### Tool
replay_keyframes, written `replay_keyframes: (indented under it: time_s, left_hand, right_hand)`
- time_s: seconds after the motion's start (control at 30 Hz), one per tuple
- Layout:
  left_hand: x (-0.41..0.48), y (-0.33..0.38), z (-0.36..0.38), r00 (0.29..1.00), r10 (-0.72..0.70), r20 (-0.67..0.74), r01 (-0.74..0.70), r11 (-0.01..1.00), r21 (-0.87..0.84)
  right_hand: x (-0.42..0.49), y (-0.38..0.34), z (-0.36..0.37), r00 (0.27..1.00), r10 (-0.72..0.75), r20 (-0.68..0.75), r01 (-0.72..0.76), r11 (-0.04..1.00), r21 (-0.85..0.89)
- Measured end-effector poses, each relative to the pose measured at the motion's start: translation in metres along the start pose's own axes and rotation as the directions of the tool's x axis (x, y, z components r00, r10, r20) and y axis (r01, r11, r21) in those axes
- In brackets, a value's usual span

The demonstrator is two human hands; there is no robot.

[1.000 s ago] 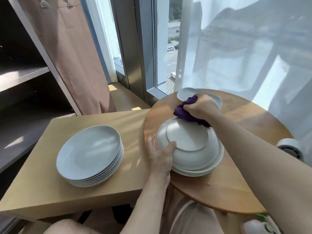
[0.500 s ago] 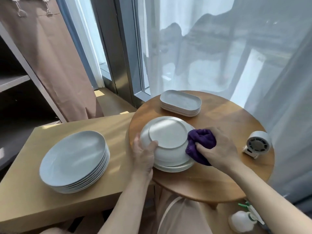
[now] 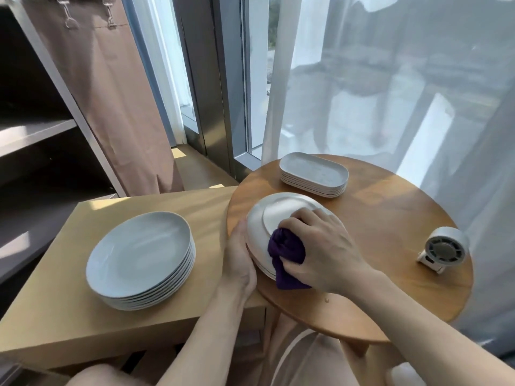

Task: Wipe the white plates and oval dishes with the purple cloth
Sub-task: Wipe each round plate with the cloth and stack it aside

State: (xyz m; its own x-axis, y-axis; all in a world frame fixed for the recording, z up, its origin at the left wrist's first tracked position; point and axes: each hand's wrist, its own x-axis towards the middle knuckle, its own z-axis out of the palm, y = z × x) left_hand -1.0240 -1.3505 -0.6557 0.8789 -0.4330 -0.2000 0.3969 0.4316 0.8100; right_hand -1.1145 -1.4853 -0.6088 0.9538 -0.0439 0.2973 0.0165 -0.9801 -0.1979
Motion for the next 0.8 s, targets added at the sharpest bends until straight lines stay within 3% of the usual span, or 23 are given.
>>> replay_keyframes:
  time_s: [0.2,0.37,0.57,0.8]
  left_hand:
    - [0.002,-0.002,-0.012,0.999,-0.032,-0.041,0.025,0.988,-0.150]
    - [0.008,-0.005,-0.016,0.996,0.033,-0.078,-0.046,0.982,-0.183]
    - [0.012,-0.005,-0.012,0.986,0.161,0.048,-0.164,0.985,0.048]
    - [0.011,-0.015,-0.013,0.995,0.082,-0.059,-0.080,0.996,0.034]
  right_hand:
    - [0.059,-0.035,0.009,0.999,0.000,-0.050,-0.001,1.000,-0.029]
    - [0.116,-0.042,0.019,0.999,0.027,0.041,-0.022,0.995,-0.102]
    - [0.160,-0.012,0.015,0.974,0.209,0.092,-0.208,0.978,-0.027]
    - [0.146,0.046,0.008,0.913,0.404,0.055,-0.407,0.911,0.064]
